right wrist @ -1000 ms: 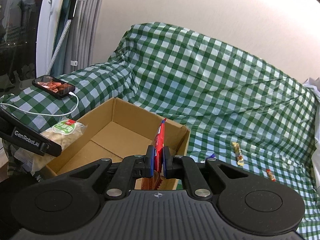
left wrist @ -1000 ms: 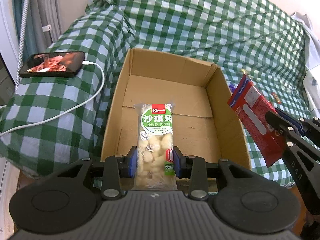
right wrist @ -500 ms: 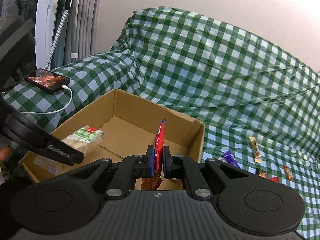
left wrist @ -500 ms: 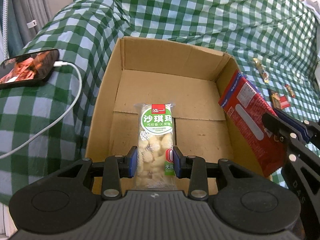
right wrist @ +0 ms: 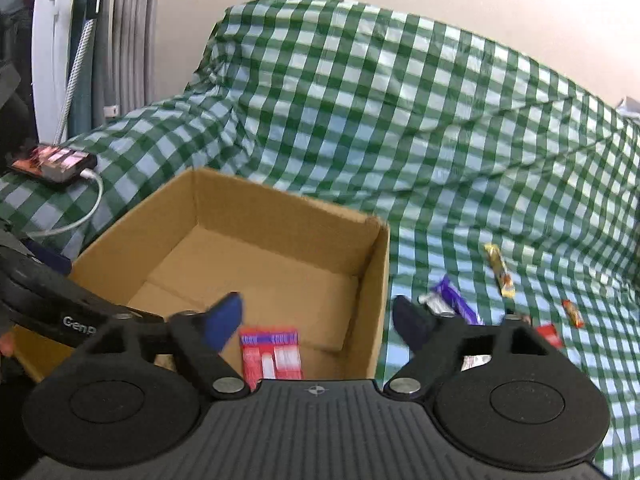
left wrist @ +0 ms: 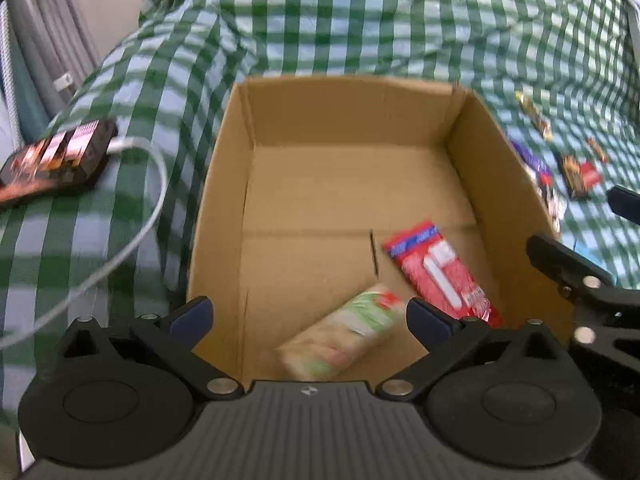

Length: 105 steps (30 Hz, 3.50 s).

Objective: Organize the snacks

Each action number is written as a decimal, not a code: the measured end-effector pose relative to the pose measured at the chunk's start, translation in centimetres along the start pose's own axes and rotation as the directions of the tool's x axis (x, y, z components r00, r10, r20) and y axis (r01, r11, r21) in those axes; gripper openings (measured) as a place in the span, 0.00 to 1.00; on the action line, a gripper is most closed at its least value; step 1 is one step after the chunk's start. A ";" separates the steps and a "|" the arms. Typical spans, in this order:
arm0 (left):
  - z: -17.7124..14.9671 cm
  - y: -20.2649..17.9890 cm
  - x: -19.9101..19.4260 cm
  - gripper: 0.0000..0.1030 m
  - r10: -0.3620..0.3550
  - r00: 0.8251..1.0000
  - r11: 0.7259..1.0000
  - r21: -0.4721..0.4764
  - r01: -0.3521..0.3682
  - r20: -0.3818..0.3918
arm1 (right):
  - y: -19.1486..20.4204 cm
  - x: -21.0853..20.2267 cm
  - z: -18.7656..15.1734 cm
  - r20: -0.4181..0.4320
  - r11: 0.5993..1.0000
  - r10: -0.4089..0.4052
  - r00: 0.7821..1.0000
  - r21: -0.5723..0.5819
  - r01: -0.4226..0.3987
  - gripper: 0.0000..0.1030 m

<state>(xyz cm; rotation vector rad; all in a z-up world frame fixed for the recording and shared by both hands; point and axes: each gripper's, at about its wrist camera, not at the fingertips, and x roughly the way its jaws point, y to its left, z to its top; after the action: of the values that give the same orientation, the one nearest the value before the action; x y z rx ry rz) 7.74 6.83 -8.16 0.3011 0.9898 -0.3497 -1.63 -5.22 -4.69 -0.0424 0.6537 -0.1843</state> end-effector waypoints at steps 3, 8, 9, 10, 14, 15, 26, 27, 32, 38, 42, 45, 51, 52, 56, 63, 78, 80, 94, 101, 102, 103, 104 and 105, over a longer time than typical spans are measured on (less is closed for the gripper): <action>-1.9 0.6 -1.4 1.00 0.007 1.000 0.999 -0.036 -0.007 -0.018 | 0.4 -1.6 -1.5 -0.044 1.000 0.011 0.999 0.018 -0.010 0.91; -4.8 1.7 -5.0 1.00 0.005 1.000 0.993 -0.115 -0.006 -0.009 | 1.6 -4.8 -3.4 -0.094 0.997 0.039 0.995 0.070 -0.032 0.94; -5.1 1.5 -5.6 1.00 0.005 1.000 0.993 -0.120 -0.005 -0.005 | 1.8 -5.4 -3.6 -0.096 0.996 0.041 0.995 0.083 -0.033 0.94; -5.3 1.3 -6.3 1.00 0.003 1.000 0.993 -0.120 -0.003 0.003 | 1.9 -6.0 -3.7 -0.095 0.995 0.042 0.995 0.092 -0.033 0.94; -7.0 0.5 -9.0 1.00 0.035 0.998 0.993 -0.114 -0.029 0.053 | 2.4 -8.8 -4.1 -0.068 0.992 0.043 0.997 0.122 -0.034 0.95; -7.5 0.4 -9.7 1.00 0.050 0.997 0.991 -0.128 -0.042 0.065 | 2.5 -9.5 -4.2 -0.058 0.991 0.039 0.998 0.127 -0.031 0.96; -11.1 -0.8 -14.4 1.00 0.092 0.984 0.988 -0.137 -0.071 0.155 | 3.0 -15.4 -6.0 0.031 0.990 0.031 0.999 0.136 -0.035 0.97; -11.3 -0.8 -14.7 1.00 0.093 0.983 0.988 -0.140 -0.071 0.159 | 3.1 -15.8 -6.1 0.038 0.990 0.030 0.999 0.137 -0.035 0.97; -12.1 -1.2 -16.1 1.00 0.101 0.978 0.987 -0.140 -0.076 0.183 | 3.0 -17.4 -6.6 0.067 0.990 0.024 0.997 0.135 -0.033 0.97; -12.5 -1.4 -16.9 1.00 0.100 0.976 0.988 -0.133 -0.075 0.195 | 3.0 -18.5 -6.9 0.083 0.990 0.014 0.996 0.137 -0.025 0.98; -12.7 -1.4 -17.2 1.00 0.101 0.974 0.989 -0.130 -0.075 0.202 | 3.1 -18.8 -7.0 0.090 0.991 0.009 0.996 0.134 -0.021 0.98; -12.8 -1.4 -17.3 1.00 0.100 0.974 0.989 -0.131 -0.074 0.202 | 3.1 -18.9 -7.0 0.091 0.991 0.008 0.996 0.133 -0.020 0.98; -12.9 -1.4 -17.6 1.00 0.102 0.973 0.988 -0.133 -0.075 0.207 | 3.2 -19.1 -7.0 0.095 0.991 0.006 0.995 0.130 -0.019 0.98; -12.9 -1.4 -17.6 1.00 0.102 0.973 0.988 -0.133 -0.075 0.207 | 3.2 -19.2 -6.9 0.095 0.992 0.006 0.995 0.128 -0.019 0.99; -12.9 -1.3 -17.6 1.00 0.101 0.973 0.988 -0.132 -0.074 0.207 | 3.4 -19.2 -6.9 0.095 0.992 0.005 0.995 0.128 -0.017 0.99; -12.9 -1.3 -17.6 1.00 0.101 0.973 0.988 -0.132 -0.075 0.206 | 3.5 -19.2 -6.9 0.093 0.992 0.004 0.996 0.128 -0.016 0.99; -13.4 -1.0 -17.0 1.00 0.098 0.978 0.989 -0.130 -0.074 0.186 | 3.5 -18.7 -7.6 0.073 0.991 0.011 0.997 0.130 -0.021 0.99; -13.3 -1.0 -16.8 1.00 0.099 0.978 0.989 -0.130 -0.076 0.182 | 3.5 -18.5 -7.6 0.070 0.991 0.013 0.997 0.130 -0.022 0.99; -12.6 -1.5 -15.5 1.00 0.112 0.984 0.990 -0.102 -0.098 0.138 | 3.0 -17.0 -7.8 0.034 0.987 0.045 0.998 0.154 -0.050 0.99; -11.9 -2.5 -14.6 1.00 0.118 0.987 0.991 -0.068 -0.111 0.111 | 2.0 -16.0 -8.3 0.012 0.979 0.059 0.998 0.194 -0.060 0.99; -11.8 -2.7 -14.5 1.00 0.120 0.987 0.992 -0.063 -0.114 0.108 | 1.7 -15.9 -8.4 0.011 0.978 0.060 0.998 0.201 -0.061 0.99; -11.7 -2.8 -14.4 1.00 0.121 0.987 0.992 -0.059 -0.116 0.105 | 1.5 -15.8 -8.5 0.010 0.976 0.060 0.998 0.209 -0.061 0.99; -11.6 -3.0 -14.3 1.00 0.123 0.987 0.992 -0.055 -0.118 0.102 | 1.2 -15.7 -8.5 0.009 0.974 0.060 0.998 0.217 -0.060 0.99; -11.4 -3.2 -14.2 1.00 0.124 0.987 0.992 -0.050 -0.119 0.099 | 1.0 -15.6 -8.6 0.008 0.972 0.059 0.998 0.226 -0.060 0.99</action>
<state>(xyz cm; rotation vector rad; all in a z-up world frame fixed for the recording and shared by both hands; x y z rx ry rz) -9.35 10.63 -2.24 0.2996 0.8730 -0.2300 -18.86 -1.26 -2.27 0.1963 0.6285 -0.2001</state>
